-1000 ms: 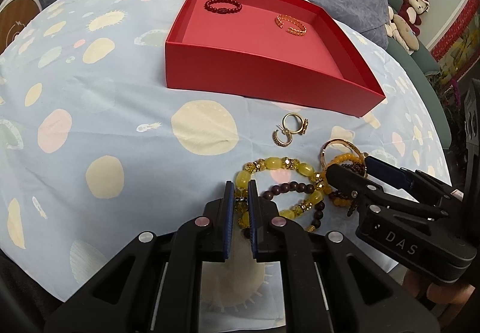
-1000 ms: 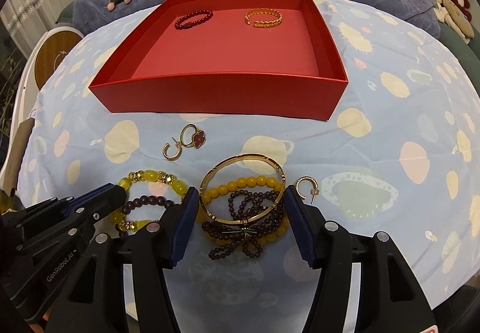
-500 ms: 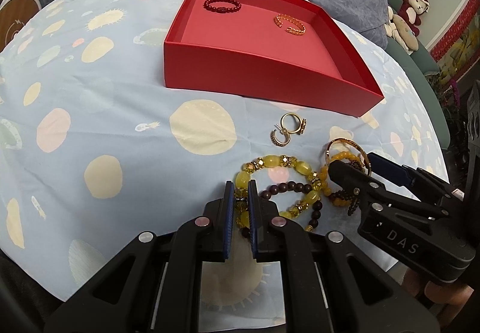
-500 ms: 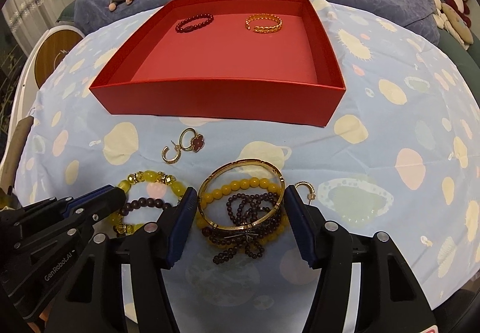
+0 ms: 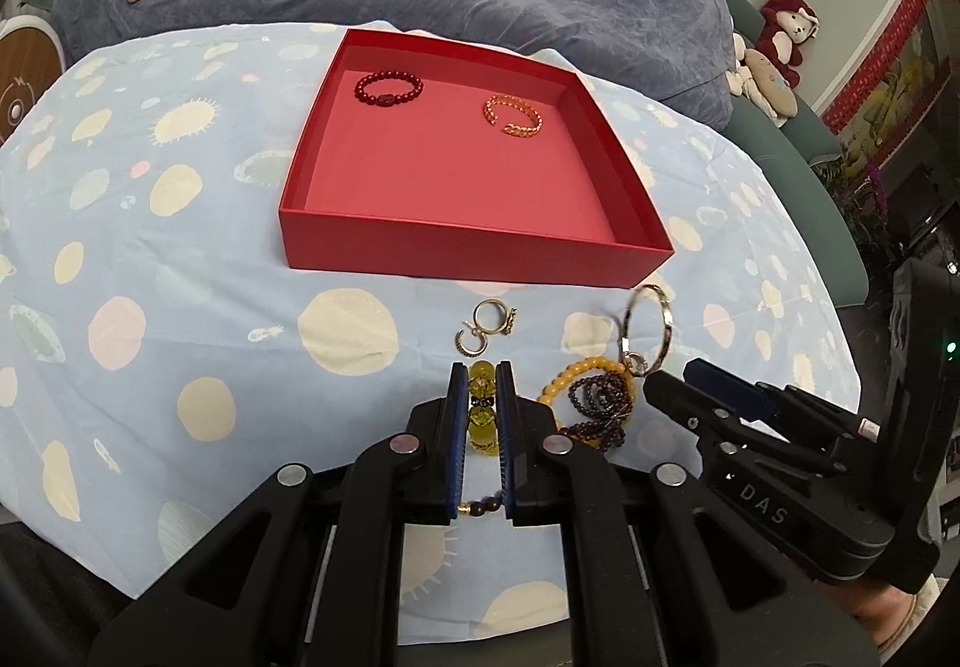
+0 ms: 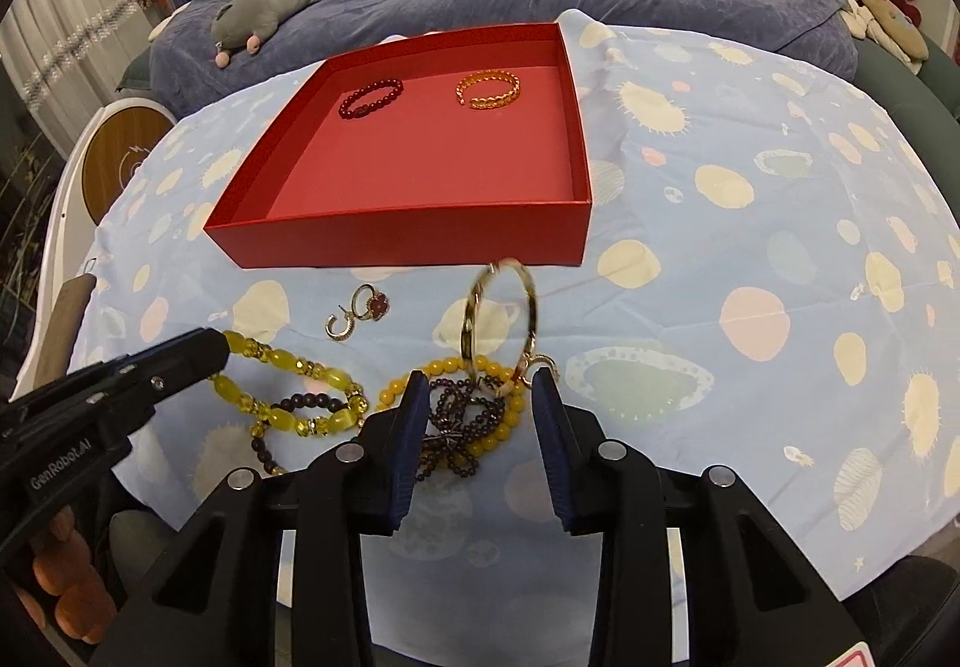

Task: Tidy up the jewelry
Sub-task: 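Grasp the yellow bead bracelet with the left gripper while the right grasps the gold bangle, then carry both bracelets into the red box and open both grippers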

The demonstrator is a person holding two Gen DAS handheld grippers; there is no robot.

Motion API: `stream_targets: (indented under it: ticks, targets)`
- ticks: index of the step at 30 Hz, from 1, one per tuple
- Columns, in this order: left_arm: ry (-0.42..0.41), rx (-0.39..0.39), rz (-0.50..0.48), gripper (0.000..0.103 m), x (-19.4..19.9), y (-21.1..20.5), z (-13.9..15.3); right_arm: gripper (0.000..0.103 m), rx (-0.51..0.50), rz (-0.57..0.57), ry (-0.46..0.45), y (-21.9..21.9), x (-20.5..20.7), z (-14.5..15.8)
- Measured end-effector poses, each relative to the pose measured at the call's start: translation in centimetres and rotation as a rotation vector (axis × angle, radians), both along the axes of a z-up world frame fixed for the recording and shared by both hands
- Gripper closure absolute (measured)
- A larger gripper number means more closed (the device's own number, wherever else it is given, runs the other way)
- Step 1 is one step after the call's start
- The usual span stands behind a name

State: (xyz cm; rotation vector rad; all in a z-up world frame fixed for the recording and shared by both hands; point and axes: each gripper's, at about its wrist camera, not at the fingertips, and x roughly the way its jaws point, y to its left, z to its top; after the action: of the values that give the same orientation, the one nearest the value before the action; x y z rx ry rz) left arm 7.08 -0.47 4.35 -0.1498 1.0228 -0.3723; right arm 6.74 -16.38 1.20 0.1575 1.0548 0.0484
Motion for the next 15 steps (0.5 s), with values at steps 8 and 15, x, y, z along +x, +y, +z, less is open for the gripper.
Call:
stream_targets:
  ticks: [8,15]
  targets:
    - [0.032,0.02,-0.002,0.094,-0.1,-0.3,-1.1,0.06,0.002,-0.03,0.016,-1.0,0.1,-1.0]
    - [0.059,0.029,0.009,0.094,0.6,0.3,-2.4,0.056,0.042,-0.005,0.022,0.2,2.9,-1.6]
